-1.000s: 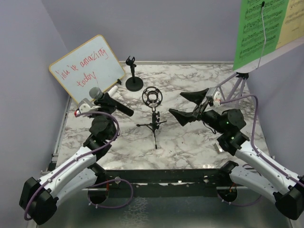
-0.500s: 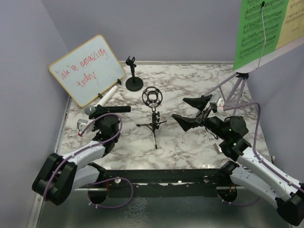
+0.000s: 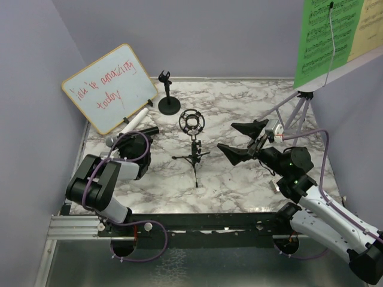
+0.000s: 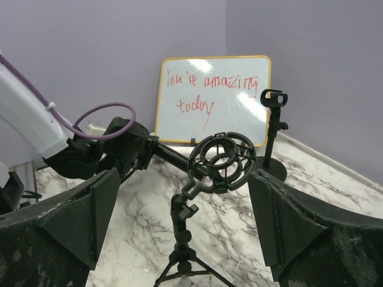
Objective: Pack up the instrument practice props
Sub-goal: Place the microphone at the center of the board.
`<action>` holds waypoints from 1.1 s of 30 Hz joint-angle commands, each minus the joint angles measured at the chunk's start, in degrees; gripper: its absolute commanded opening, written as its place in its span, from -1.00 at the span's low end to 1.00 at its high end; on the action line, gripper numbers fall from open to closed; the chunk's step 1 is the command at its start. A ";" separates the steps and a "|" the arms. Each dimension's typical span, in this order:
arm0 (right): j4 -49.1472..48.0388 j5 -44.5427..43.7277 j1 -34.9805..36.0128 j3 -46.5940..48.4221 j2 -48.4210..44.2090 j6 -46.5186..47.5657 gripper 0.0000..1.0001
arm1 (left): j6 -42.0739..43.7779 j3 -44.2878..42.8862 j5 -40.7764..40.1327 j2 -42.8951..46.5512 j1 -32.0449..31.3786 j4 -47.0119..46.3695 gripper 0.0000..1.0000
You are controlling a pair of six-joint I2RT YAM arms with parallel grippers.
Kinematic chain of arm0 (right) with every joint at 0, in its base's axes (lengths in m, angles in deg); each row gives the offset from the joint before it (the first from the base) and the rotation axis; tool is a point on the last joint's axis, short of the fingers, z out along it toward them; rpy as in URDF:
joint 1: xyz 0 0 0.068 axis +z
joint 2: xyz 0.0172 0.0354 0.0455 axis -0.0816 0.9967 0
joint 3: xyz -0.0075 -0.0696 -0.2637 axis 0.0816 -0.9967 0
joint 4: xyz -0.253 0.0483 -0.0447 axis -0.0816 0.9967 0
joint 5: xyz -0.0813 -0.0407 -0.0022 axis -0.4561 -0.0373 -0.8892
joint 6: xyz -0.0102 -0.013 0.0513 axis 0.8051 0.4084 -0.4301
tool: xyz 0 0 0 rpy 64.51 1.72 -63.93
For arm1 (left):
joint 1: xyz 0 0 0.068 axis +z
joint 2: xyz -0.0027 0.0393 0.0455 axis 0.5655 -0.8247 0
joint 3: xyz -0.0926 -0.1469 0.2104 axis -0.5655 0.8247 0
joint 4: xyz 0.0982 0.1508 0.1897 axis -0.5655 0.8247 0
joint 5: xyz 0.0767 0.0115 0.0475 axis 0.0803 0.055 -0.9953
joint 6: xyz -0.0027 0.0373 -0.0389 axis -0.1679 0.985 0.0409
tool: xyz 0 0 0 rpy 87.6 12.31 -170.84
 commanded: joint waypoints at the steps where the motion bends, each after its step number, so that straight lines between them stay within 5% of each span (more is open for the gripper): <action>1: 0.01 -1.53 -0.17 -0.43 0.13 1.24 0.92 | -7.60 -2.41 3.38 -5.23 1.36 -0.53 -0.71; 16: 0.89 -0.82 -0.14 -0.15 1.09 1.96 0.92 | -14.88 -7.71 5.95 -15.85 5.31 -0.70 0.21; 33: 1.65 0.71 -0.12 0.50 2.12 2.16 0.92 | -16.09 -8.57 9.34 -13.14 6.37 -1.48 0.67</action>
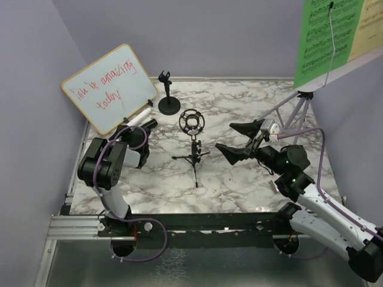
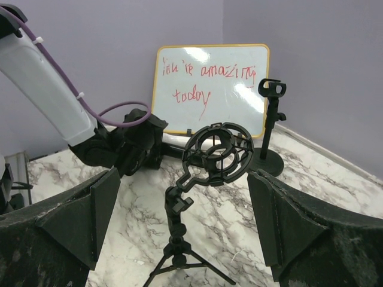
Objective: Pack up the instrument practice props
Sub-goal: Place the microphone at the center of the board.
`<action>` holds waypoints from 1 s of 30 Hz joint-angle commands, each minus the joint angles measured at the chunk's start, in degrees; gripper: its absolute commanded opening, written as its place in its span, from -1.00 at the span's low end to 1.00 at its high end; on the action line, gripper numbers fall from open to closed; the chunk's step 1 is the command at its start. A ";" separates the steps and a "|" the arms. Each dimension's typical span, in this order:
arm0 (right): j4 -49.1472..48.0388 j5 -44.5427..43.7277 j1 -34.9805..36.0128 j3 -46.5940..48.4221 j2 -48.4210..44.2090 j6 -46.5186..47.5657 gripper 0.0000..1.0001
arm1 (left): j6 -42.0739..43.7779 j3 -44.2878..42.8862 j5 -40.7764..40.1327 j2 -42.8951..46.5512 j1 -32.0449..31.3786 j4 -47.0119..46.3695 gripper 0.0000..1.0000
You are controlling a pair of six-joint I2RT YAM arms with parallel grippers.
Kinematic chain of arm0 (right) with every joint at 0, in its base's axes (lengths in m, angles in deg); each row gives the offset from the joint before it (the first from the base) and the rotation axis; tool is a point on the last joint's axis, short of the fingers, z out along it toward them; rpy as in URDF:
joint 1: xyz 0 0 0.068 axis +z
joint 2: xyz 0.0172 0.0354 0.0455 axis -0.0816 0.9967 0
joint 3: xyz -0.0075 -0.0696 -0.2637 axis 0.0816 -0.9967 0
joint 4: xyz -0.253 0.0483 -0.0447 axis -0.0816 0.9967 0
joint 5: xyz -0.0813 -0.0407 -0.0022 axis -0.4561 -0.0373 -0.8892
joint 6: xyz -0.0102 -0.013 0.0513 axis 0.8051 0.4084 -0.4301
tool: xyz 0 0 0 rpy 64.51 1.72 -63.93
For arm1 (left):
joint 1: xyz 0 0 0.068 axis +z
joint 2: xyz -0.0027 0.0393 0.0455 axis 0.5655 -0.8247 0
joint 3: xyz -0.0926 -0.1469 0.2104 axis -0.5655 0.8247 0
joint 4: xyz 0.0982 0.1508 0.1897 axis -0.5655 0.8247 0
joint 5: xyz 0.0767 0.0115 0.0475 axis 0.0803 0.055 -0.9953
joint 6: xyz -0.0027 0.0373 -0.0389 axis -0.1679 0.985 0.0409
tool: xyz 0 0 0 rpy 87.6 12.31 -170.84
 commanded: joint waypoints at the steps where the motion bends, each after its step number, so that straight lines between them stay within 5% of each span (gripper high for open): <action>1: 1.37 1.11 -0.08 0.61 0.28 0.45 0.92 | -1.97 0.82 1.55 3.32 0.33 -0.35 0.68; 30: 3.25 3.80 -0.16 1.99 1.10 -0.41 0.93 | 3.46 9.47 11.92 14.94 0.48 6.27 0.89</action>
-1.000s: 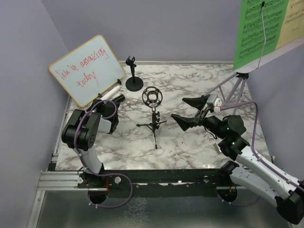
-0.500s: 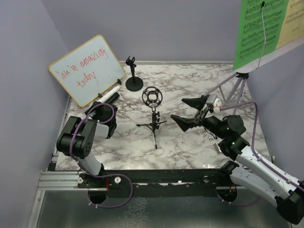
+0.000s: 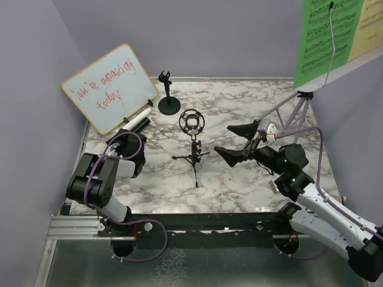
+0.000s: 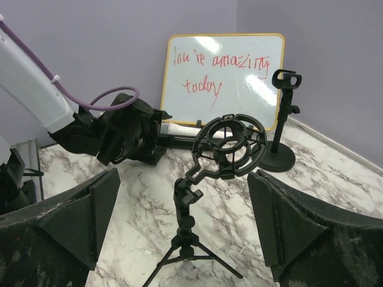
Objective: Pack up the instrument practice props
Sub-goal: Place the microphone at the center of the board, then move the microphone stand to the center of the board.
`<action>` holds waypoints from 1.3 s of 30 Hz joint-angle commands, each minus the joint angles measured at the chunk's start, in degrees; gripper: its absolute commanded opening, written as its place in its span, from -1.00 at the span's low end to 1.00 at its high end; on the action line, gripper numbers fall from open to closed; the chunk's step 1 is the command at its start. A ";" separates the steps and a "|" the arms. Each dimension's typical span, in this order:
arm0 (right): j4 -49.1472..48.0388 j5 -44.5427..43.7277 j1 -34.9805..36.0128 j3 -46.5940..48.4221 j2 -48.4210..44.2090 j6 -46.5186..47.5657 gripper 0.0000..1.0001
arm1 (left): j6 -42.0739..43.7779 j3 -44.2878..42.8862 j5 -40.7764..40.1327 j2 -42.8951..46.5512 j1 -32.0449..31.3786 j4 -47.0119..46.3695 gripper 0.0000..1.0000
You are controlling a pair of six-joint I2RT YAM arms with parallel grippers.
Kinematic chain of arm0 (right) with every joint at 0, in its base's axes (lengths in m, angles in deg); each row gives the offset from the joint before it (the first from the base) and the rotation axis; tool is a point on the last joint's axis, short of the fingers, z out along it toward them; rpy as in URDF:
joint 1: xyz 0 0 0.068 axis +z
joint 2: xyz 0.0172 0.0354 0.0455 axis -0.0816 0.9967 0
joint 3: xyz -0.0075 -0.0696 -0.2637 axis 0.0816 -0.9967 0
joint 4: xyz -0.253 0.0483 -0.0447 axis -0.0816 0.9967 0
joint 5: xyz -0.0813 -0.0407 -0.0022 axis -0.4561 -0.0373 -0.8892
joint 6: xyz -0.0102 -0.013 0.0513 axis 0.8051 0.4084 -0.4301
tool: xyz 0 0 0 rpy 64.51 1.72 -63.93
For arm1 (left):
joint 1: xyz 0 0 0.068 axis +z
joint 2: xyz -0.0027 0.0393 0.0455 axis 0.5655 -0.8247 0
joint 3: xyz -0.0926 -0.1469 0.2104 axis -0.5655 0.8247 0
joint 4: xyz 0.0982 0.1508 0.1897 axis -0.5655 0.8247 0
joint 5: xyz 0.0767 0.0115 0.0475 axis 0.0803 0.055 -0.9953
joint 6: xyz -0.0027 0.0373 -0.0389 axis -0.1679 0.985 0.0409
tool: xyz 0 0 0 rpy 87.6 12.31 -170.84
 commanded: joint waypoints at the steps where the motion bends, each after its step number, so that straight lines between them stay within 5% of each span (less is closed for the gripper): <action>1: 1.53 1.16 -0.10 1.72 0.73 -0.43 0.93 | 2.42 1.53 2.55 4.68 0.32 5.24 0.89; 9: 1.33 1.61 -0.07 1.86 1.70 -0.72 0.93 | 6.11 5.29 3.82 12.80 0.34 9.23 0.89; 21: -0.90 1.17 -0.05 0.31 3.86 0.84 0.93 | 48.18 6.09 15.18 34.10 0.41 9.69 0.90; 27: -4.90 2.57 -0.15 -2.02 5.53 -0.10 0.93 | 67.30 6.09 31.84 40.37 0.28 7.31 0.89; 39: -13.96 -2.43 -0.14 -8.66 7.07 0.84 0.92 | 90.93 4.25 61.52 45.07 -5.01 6.05 0.84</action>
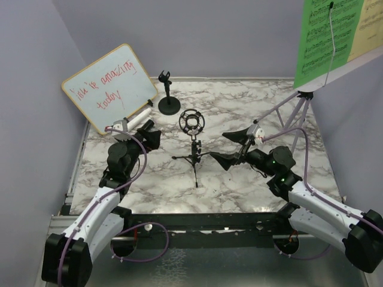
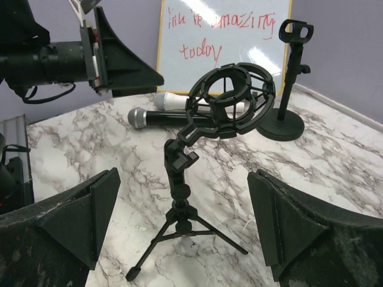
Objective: Pack up the instrument practice props
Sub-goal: Move the microphone stand to the center of the board.
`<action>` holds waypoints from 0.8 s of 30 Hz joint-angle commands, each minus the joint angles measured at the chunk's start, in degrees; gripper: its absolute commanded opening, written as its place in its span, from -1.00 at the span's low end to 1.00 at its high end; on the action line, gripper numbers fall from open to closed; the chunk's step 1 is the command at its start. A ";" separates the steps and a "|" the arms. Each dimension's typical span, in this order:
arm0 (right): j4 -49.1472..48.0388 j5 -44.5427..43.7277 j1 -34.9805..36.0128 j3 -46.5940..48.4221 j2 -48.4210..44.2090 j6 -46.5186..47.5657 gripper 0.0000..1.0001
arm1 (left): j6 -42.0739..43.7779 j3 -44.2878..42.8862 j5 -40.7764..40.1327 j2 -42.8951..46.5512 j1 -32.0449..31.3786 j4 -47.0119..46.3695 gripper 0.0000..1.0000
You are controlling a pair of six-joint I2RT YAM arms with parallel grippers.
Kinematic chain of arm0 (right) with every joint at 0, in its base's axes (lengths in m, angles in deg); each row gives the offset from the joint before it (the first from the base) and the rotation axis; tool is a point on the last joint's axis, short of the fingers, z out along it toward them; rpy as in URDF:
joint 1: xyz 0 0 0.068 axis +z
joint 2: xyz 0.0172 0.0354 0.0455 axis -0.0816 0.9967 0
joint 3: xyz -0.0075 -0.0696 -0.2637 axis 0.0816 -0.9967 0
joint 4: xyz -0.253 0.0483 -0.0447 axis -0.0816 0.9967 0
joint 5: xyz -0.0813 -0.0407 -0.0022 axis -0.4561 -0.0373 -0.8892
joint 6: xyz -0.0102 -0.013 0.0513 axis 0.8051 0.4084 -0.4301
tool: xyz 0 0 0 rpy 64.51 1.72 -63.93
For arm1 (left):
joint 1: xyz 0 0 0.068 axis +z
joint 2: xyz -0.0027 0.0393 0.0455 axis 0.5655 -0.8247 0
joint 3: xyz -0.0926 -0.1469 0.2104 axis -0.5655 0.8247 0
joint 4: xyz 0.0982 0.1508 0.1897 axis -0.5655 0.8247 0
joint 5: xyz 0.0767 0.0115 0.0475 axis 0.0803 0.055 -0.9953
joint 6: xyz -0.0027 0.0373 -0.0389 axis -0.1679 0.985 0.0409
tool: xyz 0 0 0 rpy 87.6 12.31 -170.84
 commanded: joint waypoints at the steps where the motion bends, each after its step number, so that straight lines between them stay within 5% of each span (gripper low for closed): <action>1: -6.12 -2.97 -0.16 -2.21 0.88 0.68 0.91 | 15.23 -1.47 13.95 -0.71 -4.82 -1.85 0.84; 11: -9.02 -5.50 -0.11 -5.01 -0.76 0.03 0.90 | 28.37 -4.48 15.19 -10.26 -18.71 -8.94 0.81; 24: -9.47 -6.88 -0.11 -5.49 -1.24 -0.23 0.90 | 39.40 -4.13 23.27 -14.49 -23.05 -9.95 0.67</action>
